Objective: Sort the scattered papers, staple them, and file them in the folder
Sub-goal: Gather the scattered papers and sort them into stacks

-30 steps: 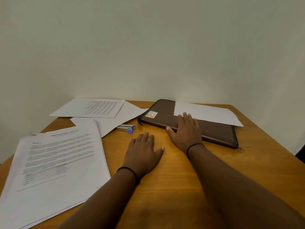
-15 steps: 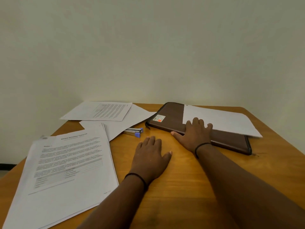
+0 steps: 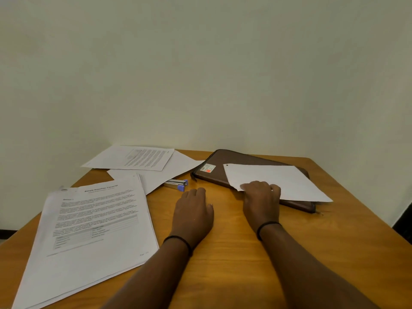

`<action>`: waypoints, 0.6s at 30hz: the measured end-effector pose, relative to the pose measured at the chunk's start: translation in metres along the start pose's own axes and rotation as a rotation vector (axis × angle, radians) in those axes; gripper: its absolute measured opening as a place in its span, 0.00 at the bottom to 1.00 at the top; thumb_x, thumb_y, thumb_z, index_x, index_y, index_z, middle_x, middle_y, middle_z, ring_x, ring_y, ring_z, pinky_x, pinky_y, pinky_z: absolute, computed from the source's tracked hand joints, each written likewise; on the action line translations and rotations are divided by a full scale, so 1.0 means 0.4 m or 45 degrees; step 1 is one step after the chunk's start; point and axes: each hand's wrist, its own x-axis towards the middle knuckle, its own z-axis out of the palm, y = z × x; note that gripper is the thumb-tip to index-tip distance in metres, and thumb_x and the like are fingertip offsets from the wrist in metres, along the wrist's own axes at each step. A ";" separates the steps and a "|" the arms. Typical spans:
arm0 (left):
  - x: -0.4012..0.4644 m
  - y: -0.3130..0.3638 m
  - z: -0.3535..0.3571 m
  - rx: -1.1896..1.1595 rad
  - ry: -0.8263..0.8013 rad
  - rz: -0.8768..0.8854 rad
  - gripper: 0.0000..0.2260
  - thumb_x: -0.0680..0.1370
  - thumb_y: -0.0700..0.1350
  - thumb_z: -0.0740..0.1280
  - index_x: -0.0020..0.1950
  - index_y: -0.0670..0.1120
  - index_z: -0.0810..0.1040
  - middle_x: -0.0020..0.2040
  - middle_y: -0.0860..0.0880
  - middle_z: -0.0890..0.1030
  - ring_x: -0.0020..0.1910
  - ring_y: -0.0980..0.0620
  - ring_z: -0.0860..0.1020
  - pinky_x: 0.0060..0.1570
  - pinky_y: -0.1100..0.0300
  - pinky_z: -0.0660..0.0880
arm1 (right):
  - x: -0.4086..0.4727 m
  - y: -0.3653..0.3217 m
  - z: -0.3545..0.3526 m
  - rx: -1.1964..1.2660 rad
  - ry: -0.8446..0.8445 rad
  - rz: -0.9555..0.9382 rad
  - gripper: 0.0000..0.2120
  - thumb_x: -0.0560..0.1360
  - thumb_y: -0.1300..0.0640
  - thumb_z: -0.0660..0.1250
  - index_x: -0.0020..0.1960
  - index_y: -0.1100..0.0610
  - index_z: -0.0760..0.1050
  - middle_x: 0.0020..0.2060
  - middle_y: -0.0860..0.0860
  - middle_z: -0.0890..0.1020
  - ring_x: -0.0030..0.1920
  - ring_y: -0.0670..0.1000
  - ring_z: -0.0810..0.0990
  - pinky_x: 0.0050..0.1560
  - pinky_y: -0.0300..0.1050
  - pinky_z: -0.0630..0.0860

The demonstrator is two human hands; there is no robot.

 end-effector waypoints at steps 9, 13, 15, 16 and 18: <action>0.003 -0.004 -0.023 -0.738 0.066 -0.121 0.31 0.77 0.52 0.71 0.77 0.50 0.63 0.72 0.50 0.71 0.69 0.51 0.71 0.63 0.56 0.73 | -0.087 -0.063 -0.193 0.765 0.122 0.251 0.18 0.82 0.45 0.55 0.62 0.54 0.74 0.47 0.50 0.82 0.47 0.49 0.81 0.44 0.43 0.80; -0.004 0.005 -0.090 -1.820 -0.296 -0.267 0.26 0.75 0.42 0.73 0.71 0.51 0.70 0.63 0.51 0.81 0.63 0.49 0.79 0.58 0.44 0.79 | 0.019 -0.048 -0.358 1.455 -0.069 0.409 0.11 0.80 0.54 0.66 0.60 0.57 0.78 0.51 0.50 0.85 0.50 0.49 0.84 0.46 0.42 0.81; -0.004 0.021 -0.127 -1.784 -0.448 -0.187 0.19 0.75 0.45 0.70 0.66 0.46 0.76 0.59 0.49 0.83 0.60 0.48 0.81 0.58 0.46 0.79 | 0.057 -0.005 -0.412 1.658 -0.192 0.455 0.10 0.80 0.55 0.67 0.58 0.58 0.79 0.51 0.55 0.86 0.49 0.53 0.85 0.48 0.46 0.83; -0.005 0.024 -0.141 -1.761 -0.503 -0.179 0.19 0.75 0.47 0.70 0.64 0.44 0.78 0.59 0.47 0.84 0.59 0.46 0.82 0.58 0.45 0.79 | 0.072 0.023 -0.414 1.659 -0.231 0.487 0.11 0.79 0.53 0.68 0.58 0.58 0.79 0.52 0.57 0.85 0.49 0.55 0.85 0.52 0.52 0.82; 0.001 0.031 -0.156 -1.753 -0.496 -0.262 0.16 0.75 0.46 0.72 0.61 0.42 0.81 0.56 0.45 0.85 0.55 0.44 0.83 0.55 0.46 0.81 | 0.077 0.071 -0.396 1.635 -0.309 0.586 0.17 0.77 0.45 0.71 0.58 0.57 0.80 0.53 0.58 0.85 0.51 0.56 0.85 0.57 0.57 0.80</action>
